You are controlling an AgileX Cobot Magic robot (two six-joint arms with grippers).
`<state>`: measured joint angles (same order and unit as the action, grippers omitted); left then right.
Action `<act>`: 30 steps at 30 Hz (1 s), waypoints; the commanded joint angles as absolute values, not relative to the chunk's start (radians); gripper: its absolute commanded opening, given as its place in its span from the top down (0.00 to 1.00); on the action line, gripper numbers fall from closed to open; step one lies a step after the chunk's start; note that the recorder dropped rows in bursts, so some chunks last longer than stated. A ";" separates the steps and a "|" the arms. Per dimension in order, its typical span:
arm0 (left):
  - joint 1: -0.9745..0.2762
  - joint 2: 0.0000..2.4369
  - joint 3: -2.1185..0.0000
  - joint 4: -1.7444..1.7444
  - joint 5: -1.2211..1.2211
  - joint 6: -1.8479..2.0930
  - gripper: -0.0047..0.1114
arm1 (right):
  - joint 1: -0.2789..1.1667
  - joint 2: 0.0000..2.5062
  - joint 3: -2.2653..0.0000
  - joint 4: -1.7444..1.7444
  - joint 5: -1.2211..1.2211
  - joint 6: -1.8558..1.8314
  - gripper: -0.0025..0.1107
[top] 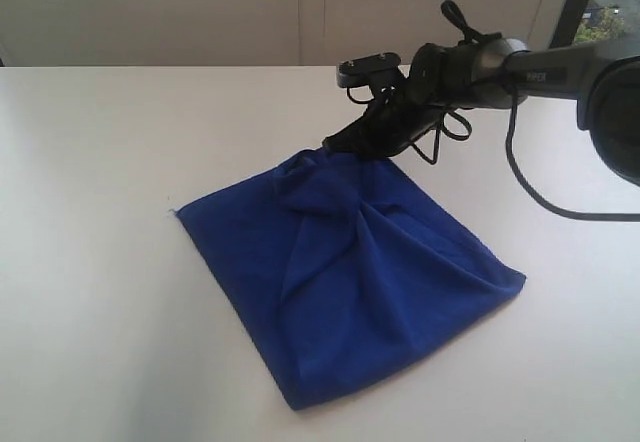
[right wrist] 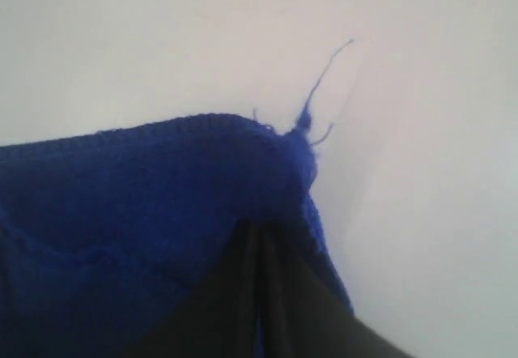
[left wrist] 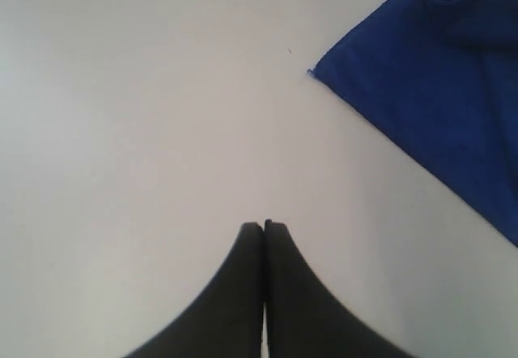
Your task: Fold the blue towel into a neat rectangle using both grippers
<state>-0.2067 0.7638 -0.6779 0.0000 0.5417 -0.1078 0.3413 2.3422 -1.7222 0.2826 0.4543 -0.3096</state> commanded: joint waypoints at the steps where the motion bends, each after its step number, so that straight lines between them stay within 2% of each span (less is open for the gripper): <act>1: -0.211 0.756 -0.672 -0.006 0.545 -0.106 0.96 | 0.283 2.364 -1.722 0.268 0.429 -0.205 0.98; 11: -0.211 0.756 -0.672 -0.006 0.545 -0.106 0.96 | 0.131 2.364 -1.722 0.244 0.507 -0.037 0.98; 24: -0.211 0.756 -0.672 -0.006 0.545 -0.106 0.96 | 0.133 2.308 -1.722 0.175 0.514 0.028 0.98; 30: -0.211 0.756 -0.672 -0.006 0.545 -0.106 0.96 | 0.213 2.197 -1.720 0.133 0.539 -0.026 0.98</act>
